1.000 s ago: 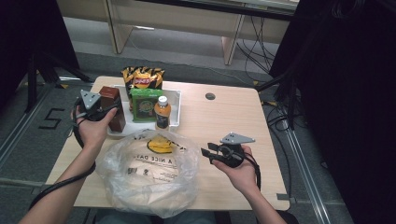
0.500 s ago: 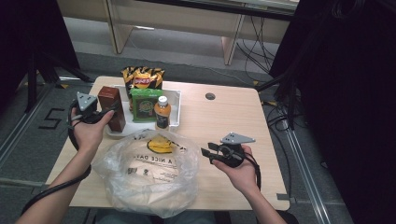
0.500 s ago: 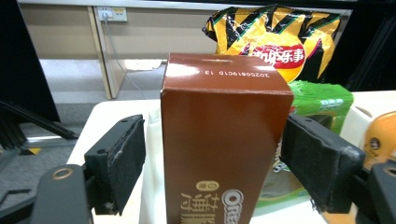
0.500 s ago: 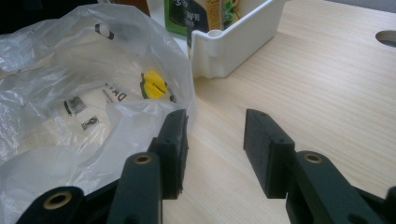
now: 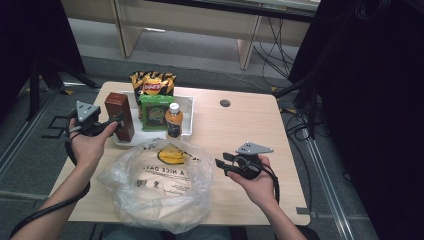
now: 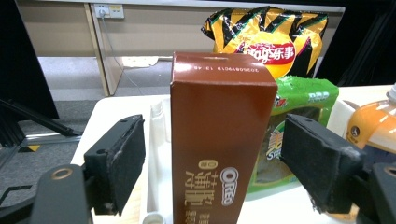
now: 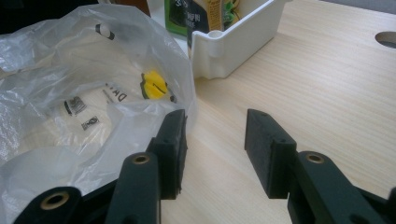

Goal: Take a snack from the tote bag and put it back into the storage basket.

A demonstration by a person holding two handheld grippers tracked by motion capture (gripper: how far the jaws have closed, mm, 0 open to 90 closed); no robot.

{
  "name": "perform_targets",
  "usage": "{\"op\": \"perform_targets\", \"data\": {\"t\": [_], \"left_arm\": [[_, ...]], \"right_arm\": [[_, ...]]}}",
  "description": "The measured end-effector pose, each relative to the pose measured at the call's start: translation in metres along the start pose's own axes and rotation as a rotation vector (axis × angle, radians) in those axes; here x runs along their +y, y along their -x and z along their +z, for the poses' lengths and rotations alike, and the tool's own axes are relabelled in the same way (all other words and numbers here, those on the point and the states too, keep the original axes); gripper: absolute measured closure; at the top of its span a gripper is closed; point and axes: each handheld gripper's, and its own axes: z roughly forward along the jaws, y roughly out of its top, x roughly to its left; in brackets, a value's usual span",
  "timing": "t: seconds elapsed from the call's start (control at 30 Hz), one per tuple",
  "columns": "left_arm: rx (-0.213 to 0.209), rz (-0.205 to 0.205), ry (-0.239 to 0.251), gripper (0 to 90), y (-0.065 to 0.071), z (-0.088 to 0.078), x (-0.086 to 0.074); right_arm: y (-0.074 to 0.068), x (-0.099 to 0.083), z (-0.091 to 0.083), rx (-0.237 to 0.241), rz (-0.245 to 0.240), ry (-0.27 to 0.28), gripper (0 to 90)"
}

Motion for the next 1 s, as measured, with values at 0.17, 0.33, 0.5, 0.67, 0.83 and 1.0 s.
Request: {"op": "perform_targets", "data": {"t": [0.17,0.33,0.5,0.67,0.83,1.0], "left_arm": [[-0.014,-0.007,-0.002,21.9,-0.001,-0.01,0.0],[-0.017,-0.007,0.006,22.3,-0.005,-0.024,-0.002],[-0.024,0.001,0.01,22.7,-0.007,-0.04,-0.003],[-0.044,-0.011,0.008,23.2,-0.007,-0.055,-0.009],[-0.08,-0.015,-0.017,23.6,-0.003,-0.074,-0.02],[-0.12,-0.006,-0.043,23.5,0.003,-0.095,-0.034]], "right_arm": [[-0.001,0.0,-0.001,0.002,0.022,-0.006,58.5],[-0.001,0.001,-0.001,0.005,0.015,-0.002,58.0],[-0.001,0.0,0.0,0.004,0.011,-0.002,57.9],[-0.001,0.0,0.001,0.007,0.003,0.012,57.7],[-0.002,0.0,-0.001,0.005,0.027,0.009,57.5],[-0.002,0.0,0.0,0.001,0.015,0.014,57.2]]}}
